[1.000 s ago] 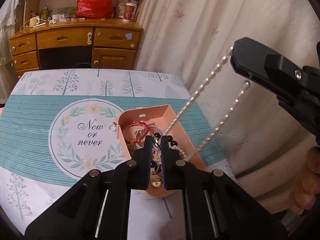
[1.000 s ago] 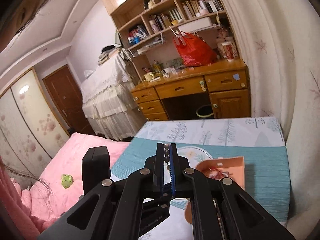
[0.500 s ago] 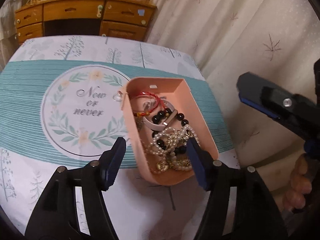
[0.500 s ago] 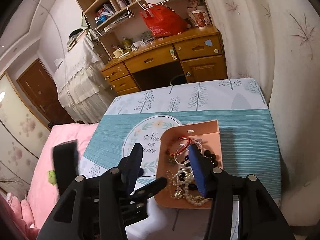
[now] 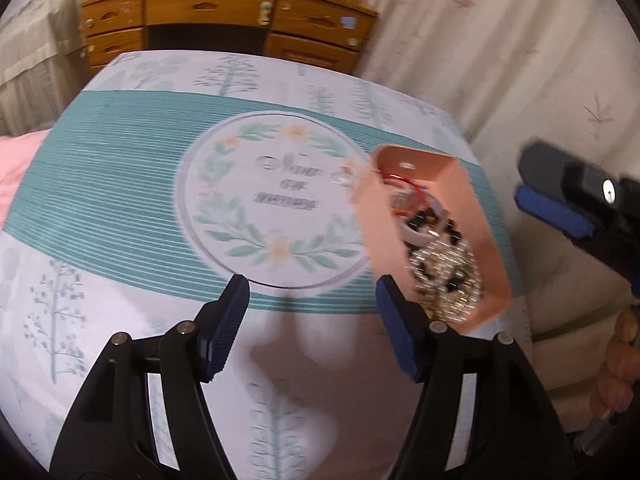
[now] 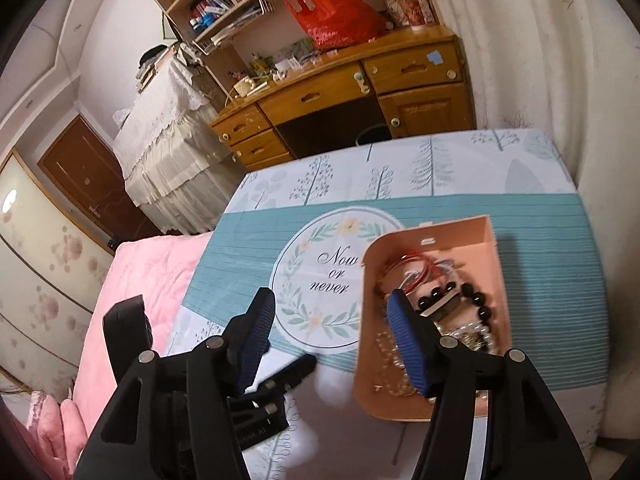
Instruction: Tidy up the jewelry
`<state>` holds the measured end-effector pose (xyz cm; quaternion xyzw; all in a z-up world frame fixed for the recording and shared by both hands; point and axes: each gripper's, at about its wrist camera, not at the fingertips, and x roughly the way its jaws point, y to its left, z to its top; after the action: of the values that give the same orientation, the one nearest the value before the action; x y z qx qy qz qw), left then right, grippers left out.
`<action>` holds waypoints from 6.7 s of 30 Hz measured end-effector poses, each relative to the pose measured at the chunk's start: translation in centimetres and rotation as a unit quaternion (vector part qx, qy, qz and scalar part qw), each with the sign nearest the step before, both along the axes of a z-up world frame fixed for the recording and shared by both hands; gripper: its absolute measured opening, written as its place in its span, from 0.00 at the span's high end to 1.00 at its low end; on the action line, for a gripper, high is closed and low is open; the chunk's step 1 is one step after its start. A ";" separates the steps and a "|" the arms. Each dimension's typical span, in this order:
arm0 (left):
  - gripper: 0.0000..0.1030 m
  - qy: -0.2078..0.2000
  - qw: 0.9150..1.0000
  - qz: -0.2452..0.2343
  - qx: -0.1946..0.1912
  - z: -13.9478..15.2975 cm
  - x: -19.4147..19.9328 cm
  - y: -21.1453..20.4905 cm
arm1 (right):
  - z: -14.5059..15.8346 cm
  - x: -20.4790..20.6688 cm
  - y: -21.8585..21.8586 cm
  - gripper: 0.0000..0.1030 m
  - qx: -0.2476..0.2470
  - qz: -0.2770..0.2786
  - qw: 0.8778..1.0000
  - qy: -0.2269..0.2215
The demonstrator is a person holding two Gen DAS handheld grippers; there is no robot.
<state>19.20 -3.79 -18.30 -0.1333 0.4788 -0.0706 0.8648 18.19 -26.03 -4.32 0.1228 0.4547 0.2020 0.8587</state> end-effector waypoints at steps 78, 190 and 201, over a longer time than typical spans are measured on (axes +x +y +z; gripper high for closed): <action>0.99 -0.115 0.868 -0.470 0.113 -3.7 10.0 -4.9 | -7.7 -2.1 -8.1 0.16 -0.219 -0.105 0.970 -0.004; 0.00 -0.012 0.992 0.031 0.124 17.8 -20.1 0.3 | 6.3 -24.2 1.3 0.00 -0.147 -0.071 0.987 0.005; 0.00 -0.012 0.991 0.035 0.126 18.1 -20.0 1.2 | 6.3 -24.2 1.5 0.00 -0.150 -0.069 0.986 0.007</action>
<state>-0.79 -2.63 -0.18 -0.0390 0.4687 0.0187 0.8823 -5.96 -24.58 1.94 0.0256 0.4766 0.0708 0.8759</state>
